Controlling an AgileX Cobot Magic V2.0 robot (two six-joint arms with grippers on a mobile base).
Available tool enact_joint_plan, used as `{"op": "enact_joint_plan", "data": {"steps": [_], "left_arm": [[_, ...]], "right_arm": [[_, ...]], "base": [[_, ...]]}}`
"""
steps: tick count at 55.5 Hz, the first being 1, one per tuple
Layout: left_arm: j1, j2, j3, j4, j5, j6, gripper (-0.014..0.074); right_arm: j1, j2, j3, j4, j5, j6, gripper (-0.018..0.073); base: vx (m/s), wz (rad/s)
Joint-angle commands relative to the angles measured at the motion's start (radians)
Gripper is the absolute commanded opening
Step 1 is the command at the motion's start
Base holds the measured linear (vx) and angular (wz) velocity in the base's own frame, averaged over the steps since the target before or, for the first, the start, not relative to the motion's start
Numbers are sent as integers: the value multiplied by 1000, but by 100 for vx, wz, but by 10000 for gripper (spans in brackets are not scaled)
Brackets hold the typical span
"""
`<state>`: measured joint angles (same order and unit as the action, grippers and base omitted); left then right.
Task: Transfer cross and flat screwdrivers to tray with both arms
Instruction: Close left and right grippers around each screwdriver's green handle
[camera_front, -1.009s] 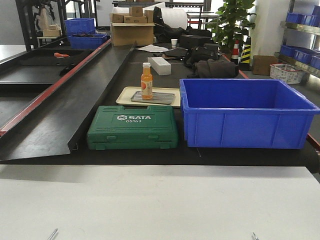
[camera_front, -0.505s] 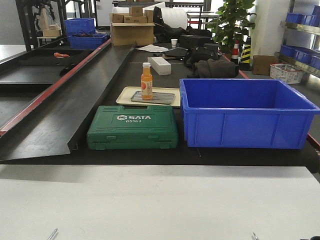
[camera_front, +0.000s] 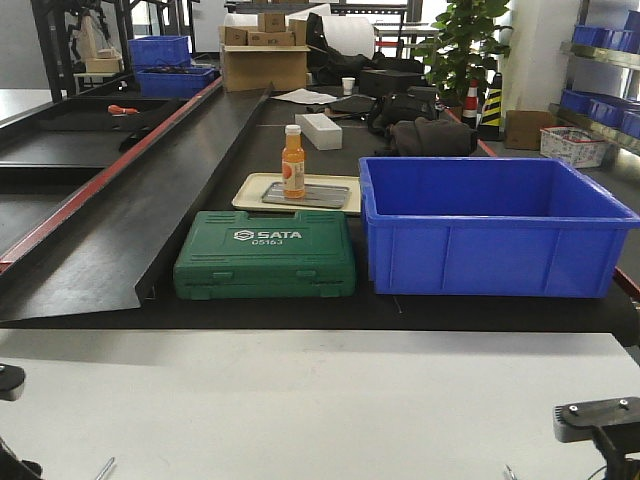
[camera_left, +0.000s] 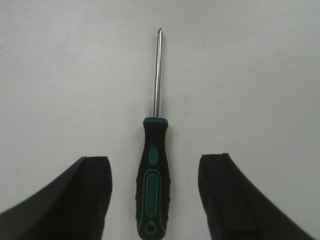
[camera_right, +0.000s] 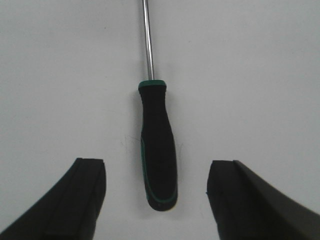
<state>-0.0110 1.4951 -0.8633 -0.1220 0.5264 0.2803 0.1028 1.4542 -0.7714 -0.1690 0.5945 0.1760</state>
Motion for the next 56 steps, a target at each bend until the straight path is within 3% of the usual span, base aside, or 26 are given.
{"op": "enact_joint_plan", "data": {"steps": [1, 8, 23, 38, 45, 56], "left_arm": [[0, 64, -87, -5, -25, 47, 510], [0, 179, -151, -4, 29, 48, 510], [0, 334, -230, -3, 128, 48, 510], [0, 402, -231, 20, 79, 46, 510], [0, 419, -231, 20, 71, 46, 510], [0, 424, -231, 20, 73, 46, 503]], "right_arm": [[-5, 30, -33, 33, -99, -14, 512], [-5, 78, -37, 81, -134, -67, 512], [-6, 146, -123, 201, -69, -176, 512], [-8, 195, -197, 258, -27, -245, 512], [-61, 243, -222, 332, -8, -279, 512], [-184, 292, -246, 474, 48, -479, 512]], "base": [[0, 0], [0, 0], [0, 0], [0, 0], [0, 0], [0, 0]]}}
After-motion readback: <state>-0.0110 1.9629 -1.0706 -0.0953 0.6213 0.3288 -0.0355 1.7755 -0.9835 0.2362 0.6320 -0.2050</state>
